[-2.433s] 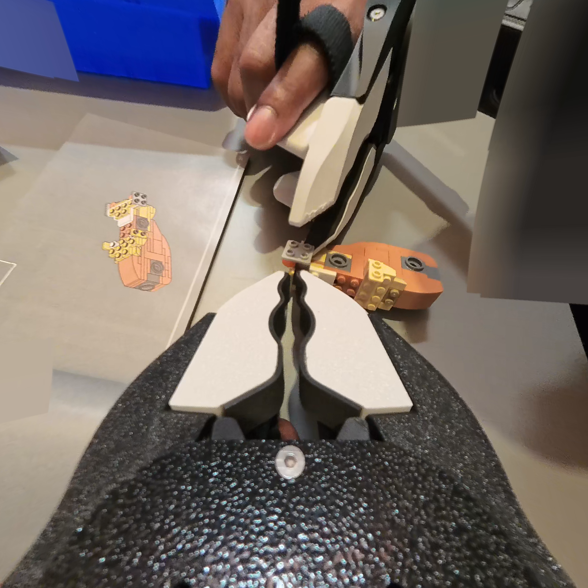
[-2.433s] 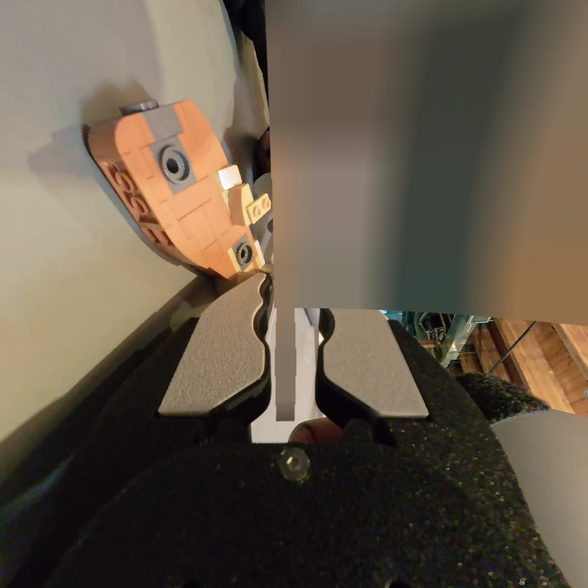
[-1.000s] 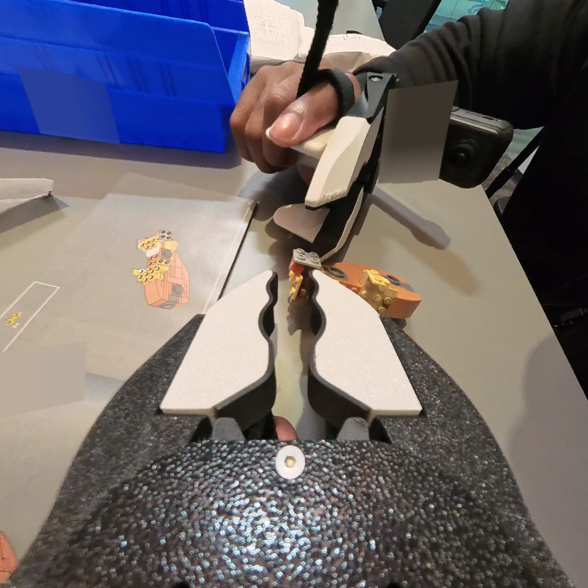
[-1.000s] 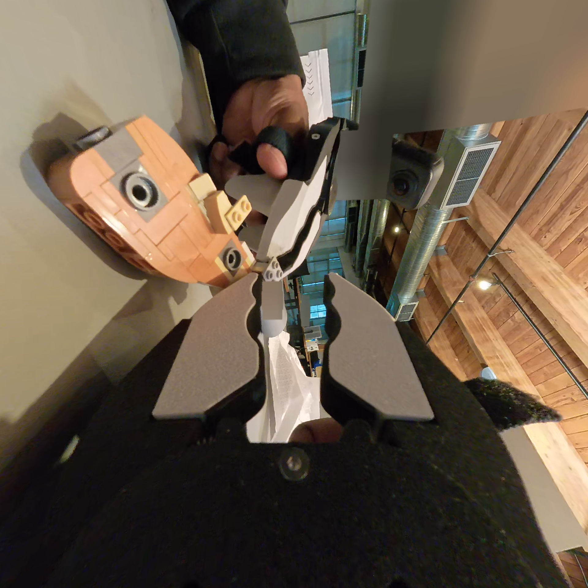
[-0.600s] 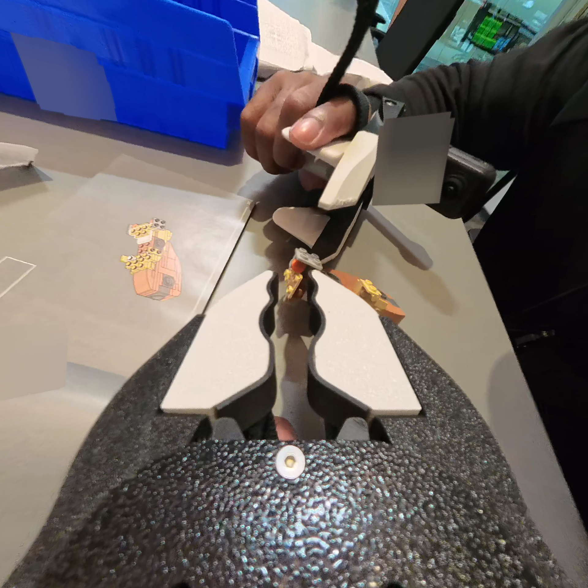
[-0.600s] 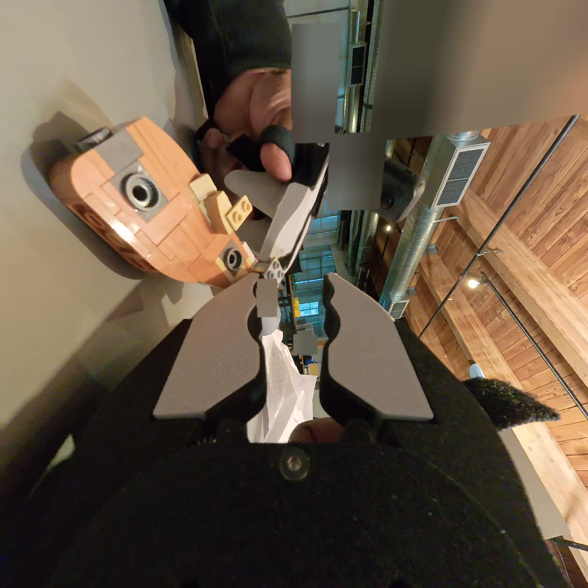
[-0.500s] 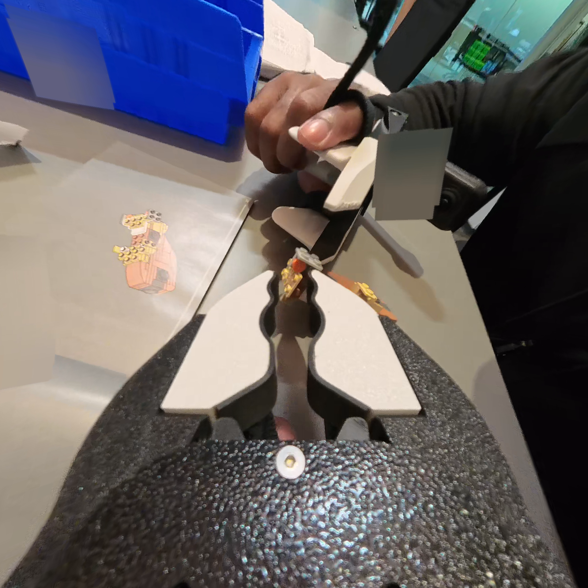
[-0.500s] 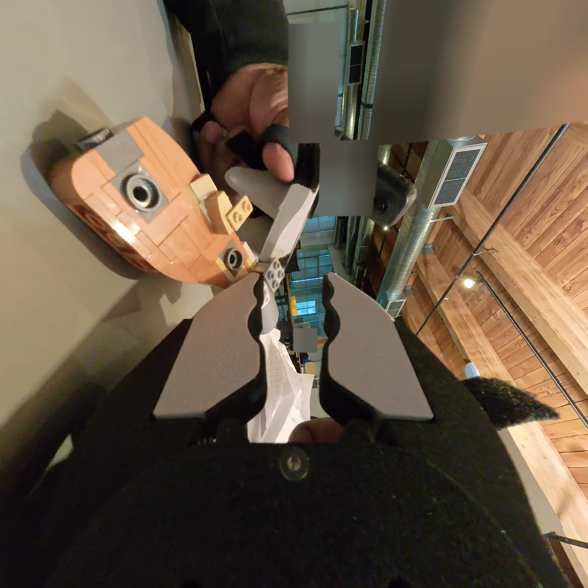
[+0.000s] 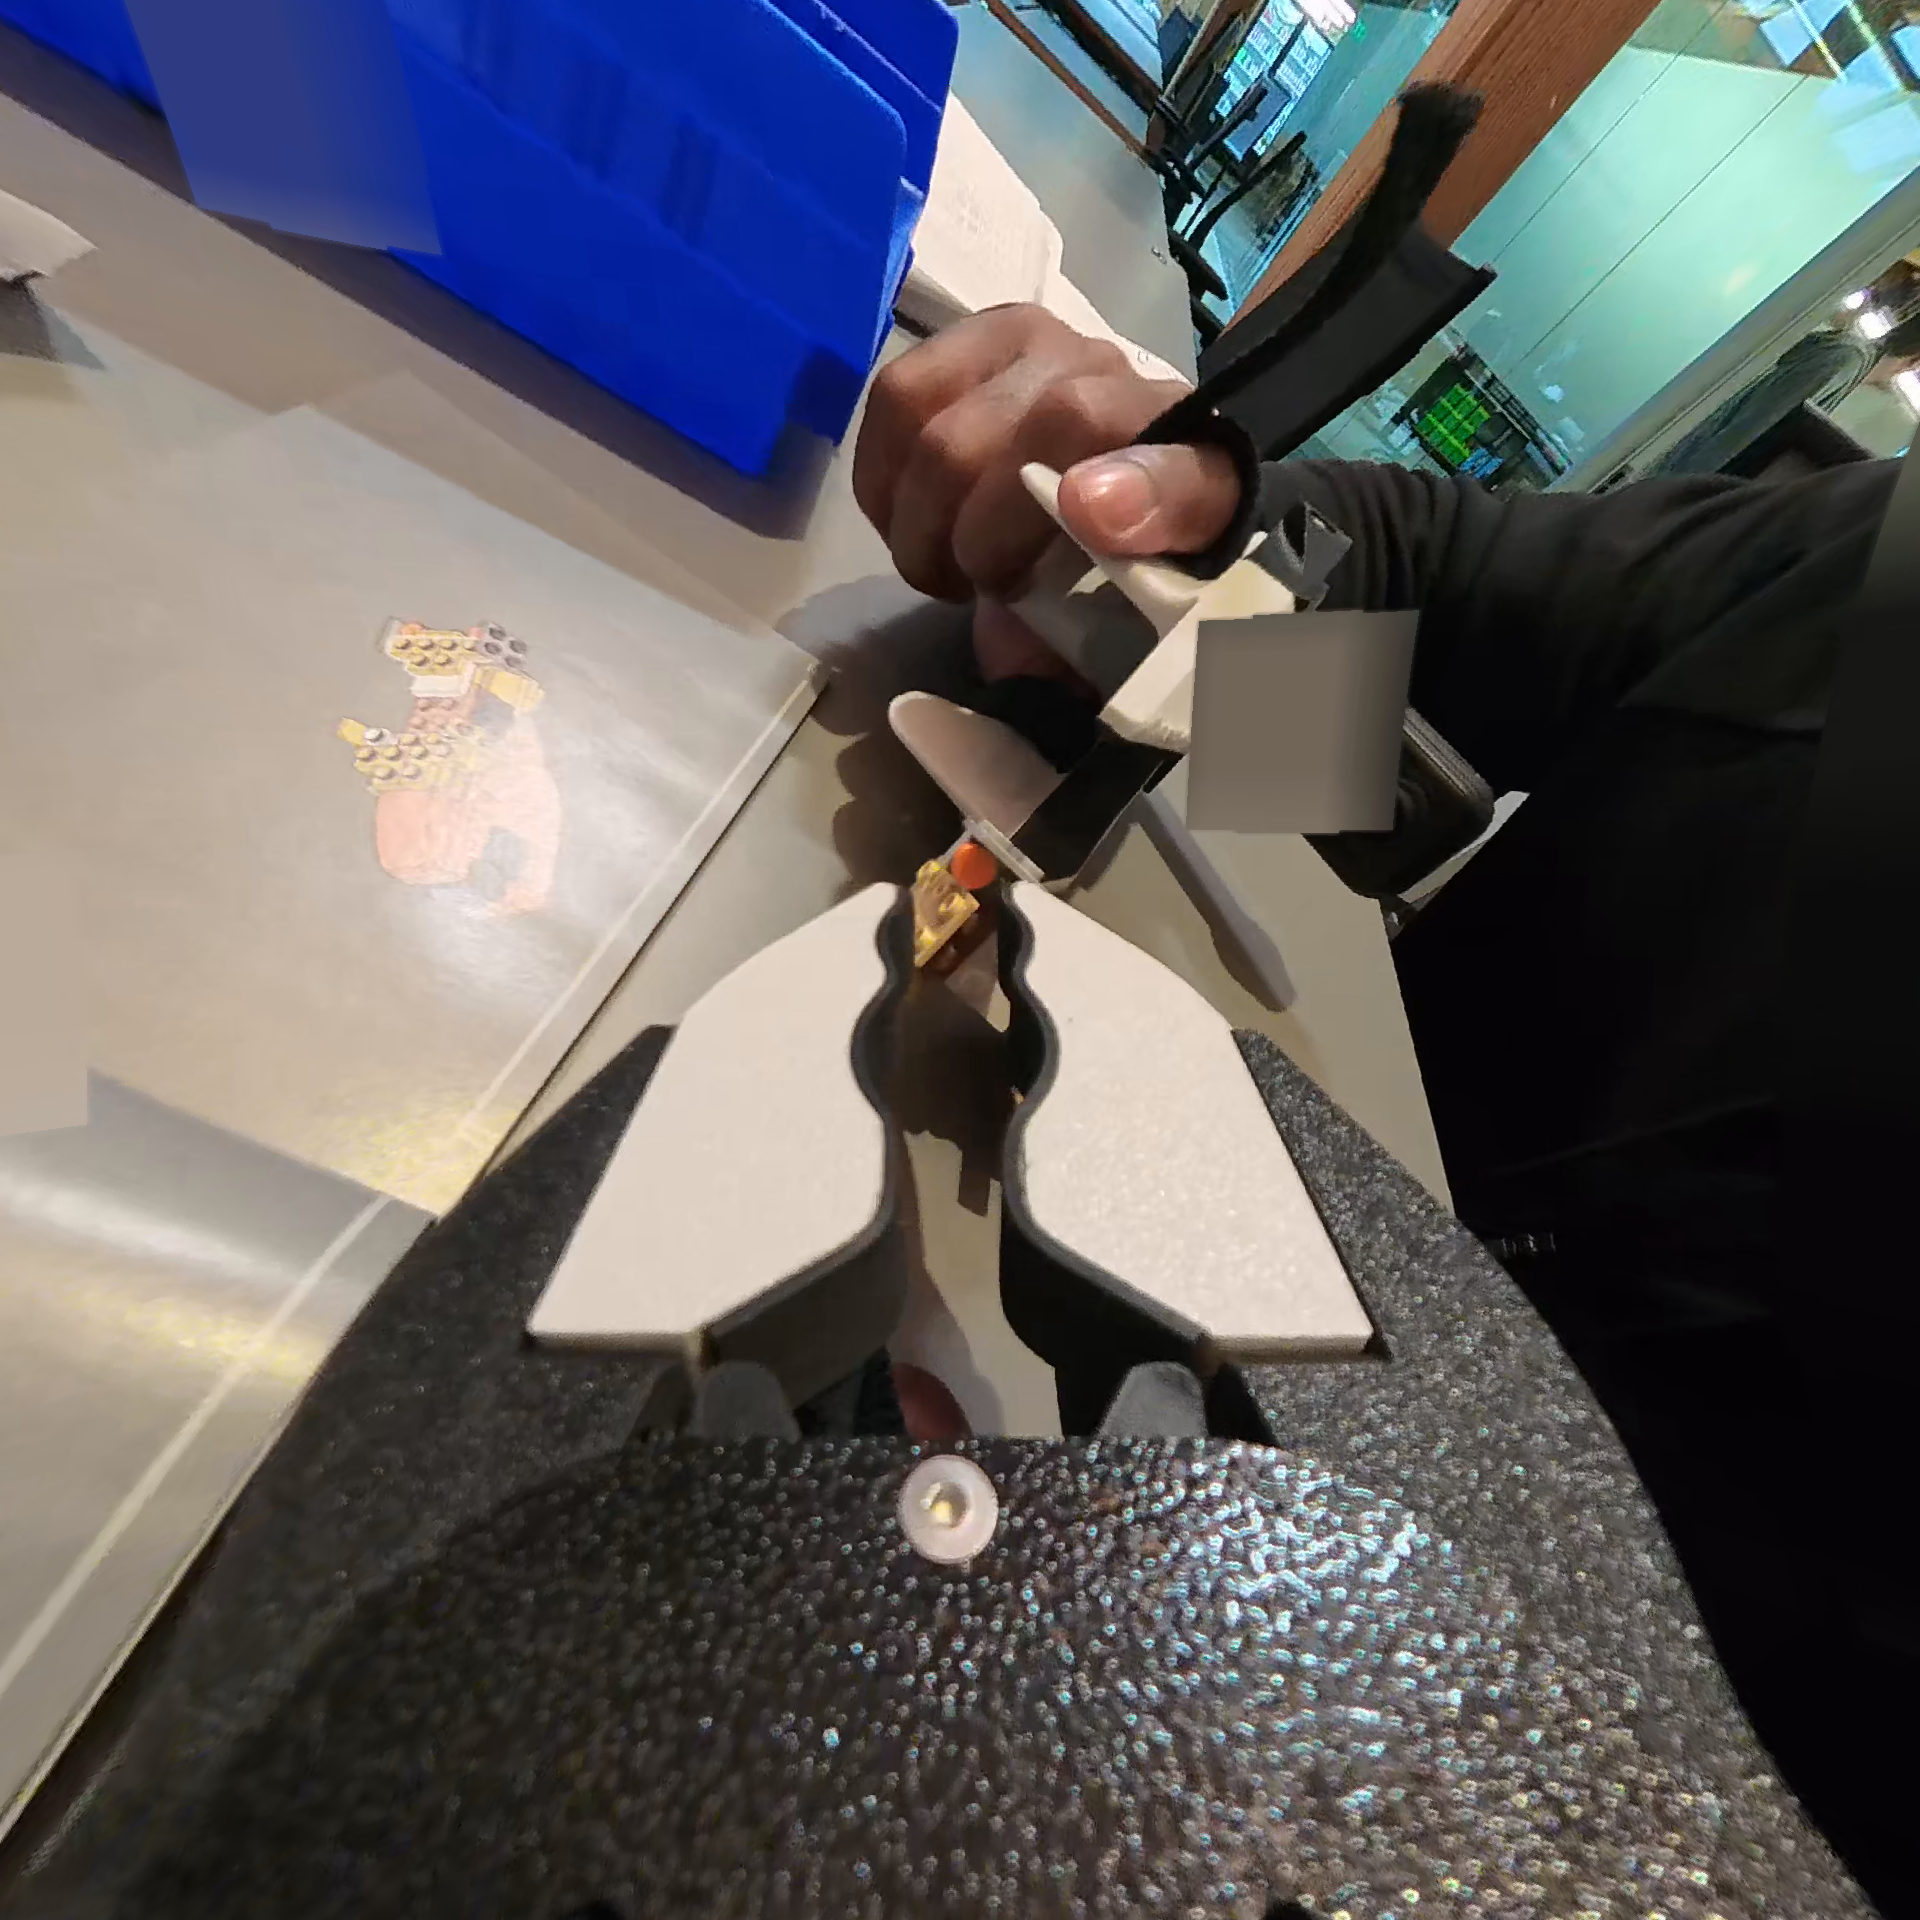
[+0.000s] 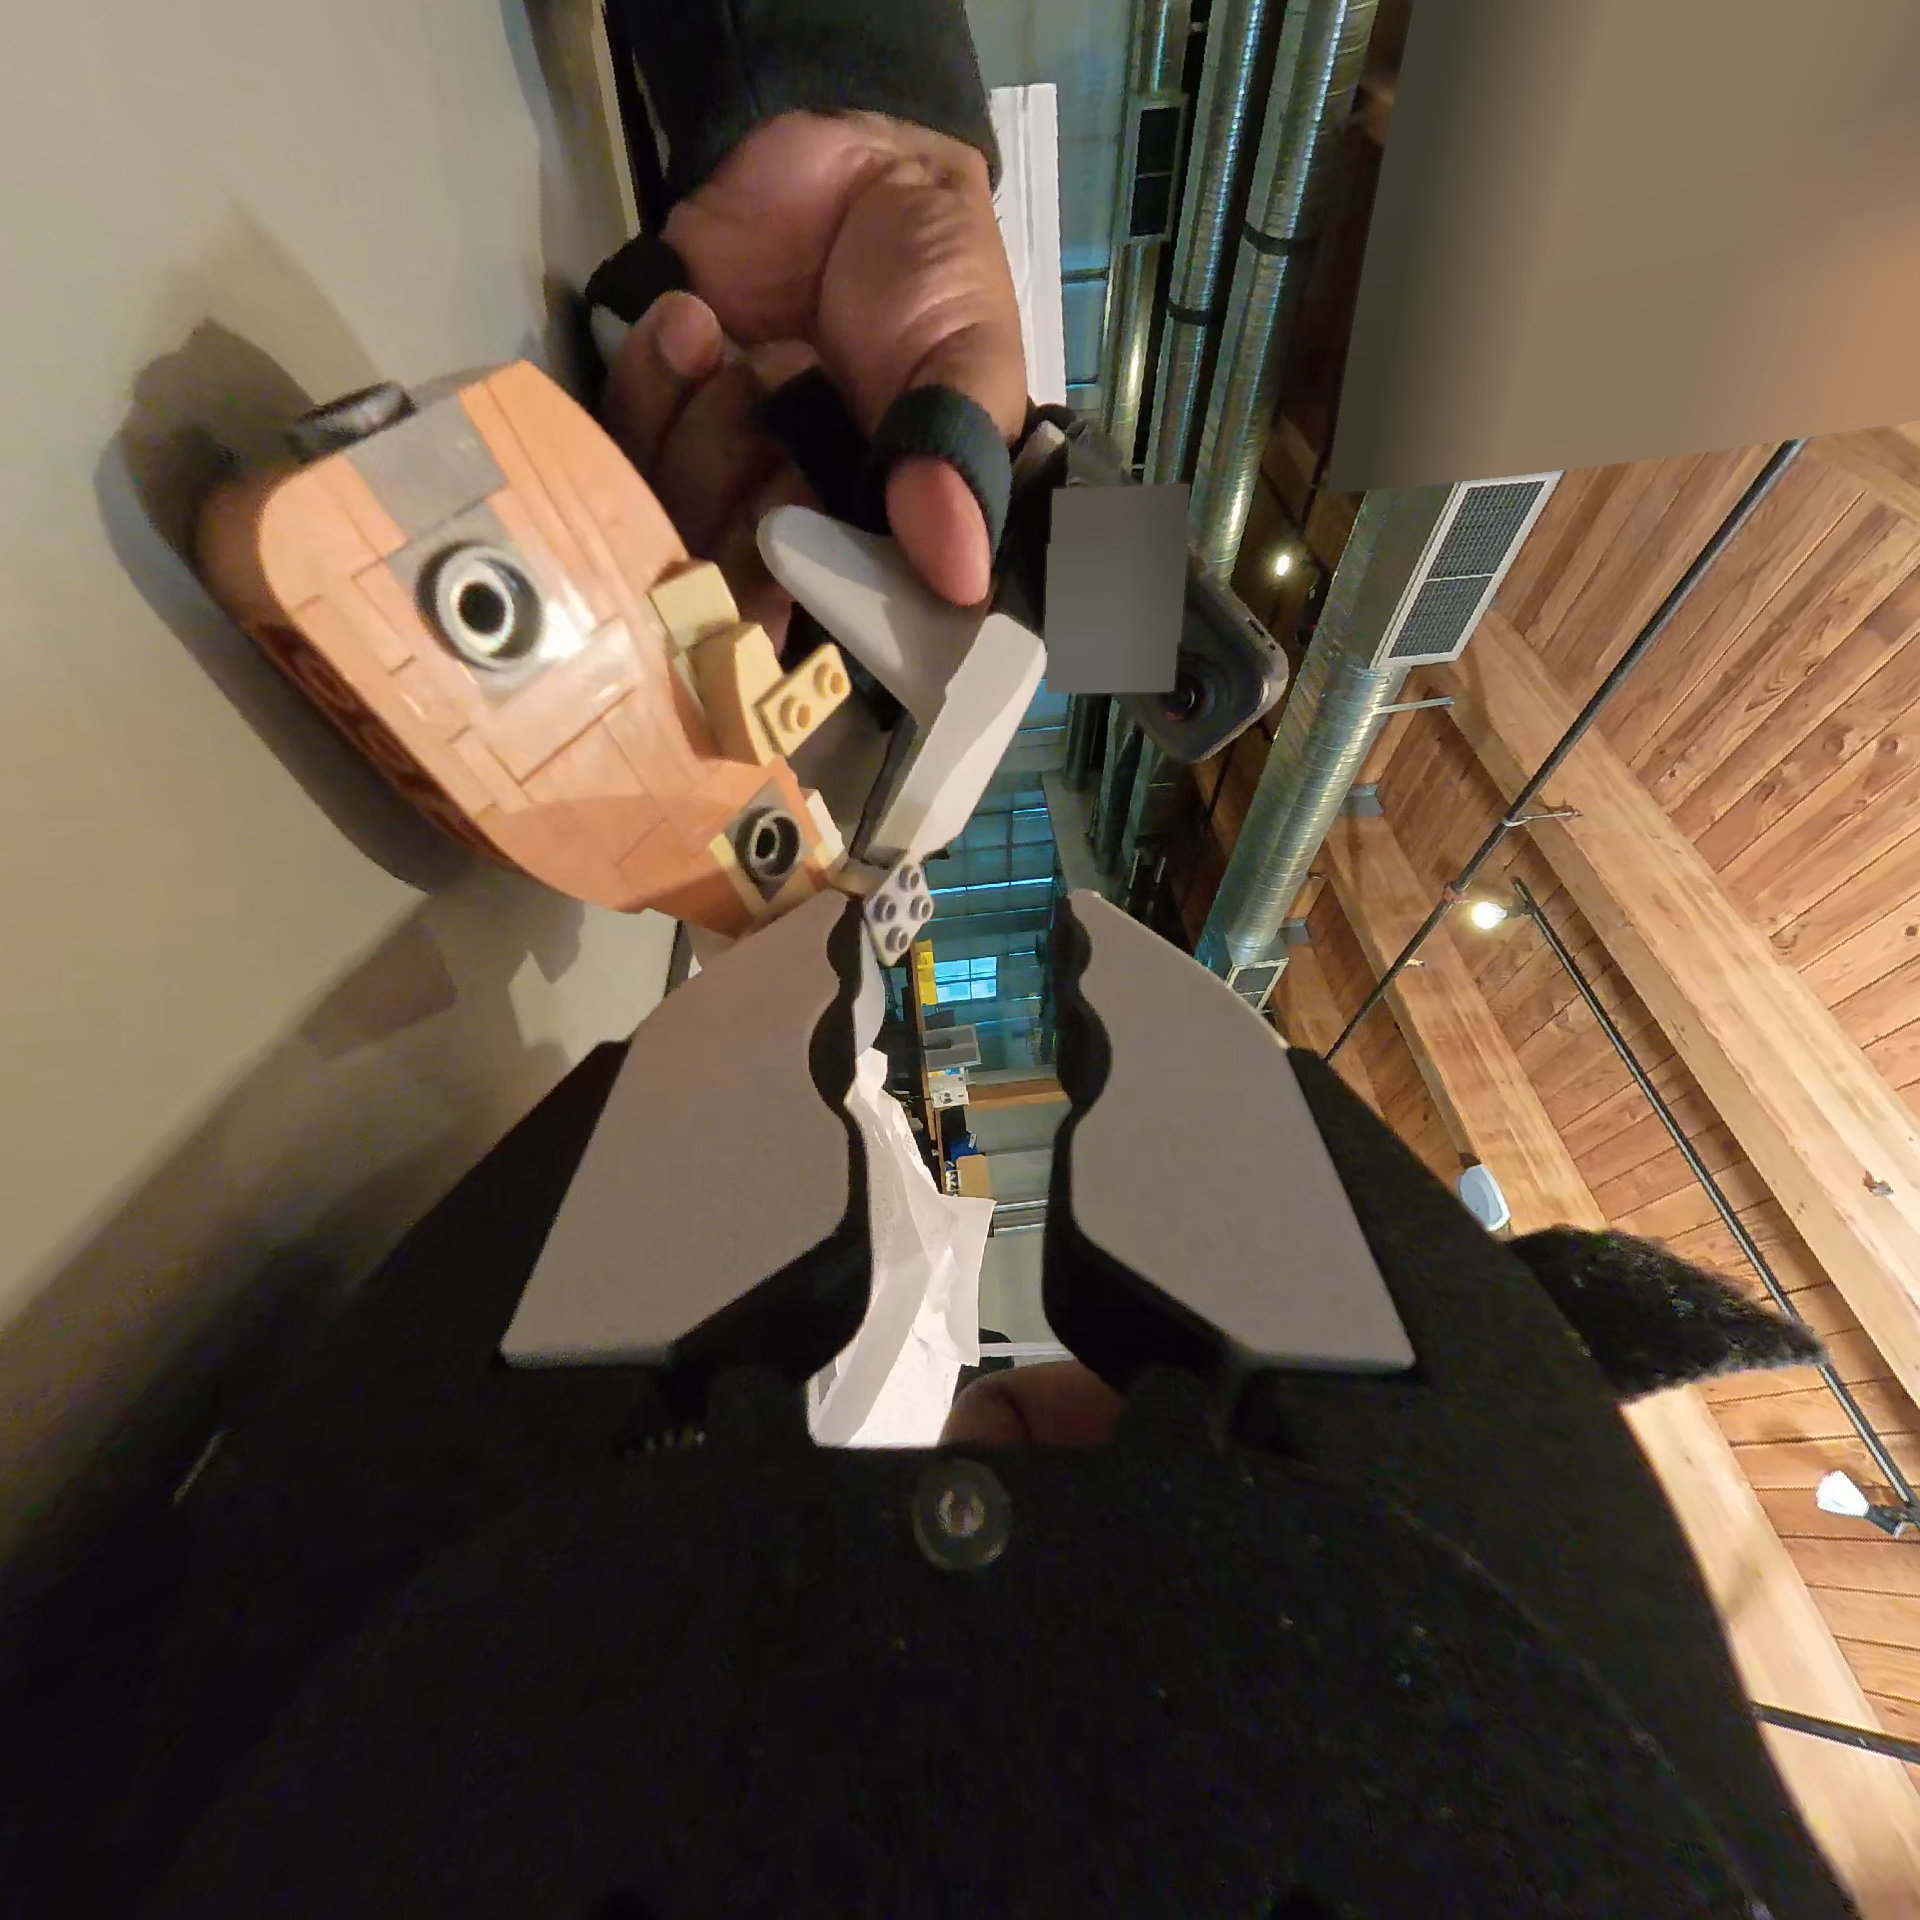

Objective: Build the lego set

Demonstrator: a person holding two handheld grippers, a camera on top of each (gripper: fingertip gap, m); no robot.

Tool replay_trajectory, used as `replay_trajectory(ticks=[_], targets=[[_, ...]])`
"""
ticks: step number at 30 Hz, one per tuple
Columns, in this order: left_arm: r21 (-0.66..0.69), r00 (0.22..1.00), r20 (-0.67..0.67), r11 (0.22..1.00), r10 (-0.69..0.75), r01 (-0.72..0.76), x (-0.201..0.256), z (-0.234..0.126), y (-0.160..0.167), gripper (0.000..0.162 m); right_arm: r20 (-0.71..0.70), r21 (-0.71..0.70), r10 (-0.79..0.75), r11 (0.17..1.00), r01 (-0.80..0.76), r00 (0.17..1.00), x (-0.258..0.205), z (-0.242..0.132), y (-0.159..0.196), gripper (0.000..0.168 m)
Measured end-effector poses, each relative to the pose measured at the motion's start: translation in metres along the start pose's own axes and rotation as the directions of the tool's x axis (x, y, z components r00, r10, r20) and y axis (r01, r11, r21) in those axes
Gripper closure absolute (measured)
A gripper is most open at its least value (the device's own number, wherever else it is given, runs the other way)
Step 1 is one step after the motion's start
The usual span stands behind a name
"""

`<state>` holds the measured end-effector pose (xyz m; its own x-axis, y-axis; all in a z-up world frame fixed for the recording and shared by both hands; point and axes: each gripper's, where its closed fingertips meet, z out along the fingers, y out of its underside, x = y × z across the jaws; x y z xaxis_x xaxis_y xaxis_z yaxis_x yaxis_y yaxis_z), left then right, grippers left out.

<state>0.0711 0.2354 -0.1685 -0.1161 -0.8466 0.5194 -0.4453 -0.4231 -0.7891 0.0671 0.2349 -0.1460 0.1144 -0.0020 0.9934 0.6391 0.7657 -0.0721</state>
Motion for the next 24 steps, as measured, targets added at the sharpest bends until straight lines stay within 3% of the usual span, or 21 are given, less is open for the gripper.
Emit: replay_trajectory(ticks=[24], targets=[[-0.009, 1.000, 0.021, 1.000, -0.003, 0.003, -0.0017, 0.0016, 0.0024, 0.152, 0.011, -0.021, -0.014, 1.000, 0.014, 1.000, -0.0013, 0.0011, 0.0032, 0.129]])
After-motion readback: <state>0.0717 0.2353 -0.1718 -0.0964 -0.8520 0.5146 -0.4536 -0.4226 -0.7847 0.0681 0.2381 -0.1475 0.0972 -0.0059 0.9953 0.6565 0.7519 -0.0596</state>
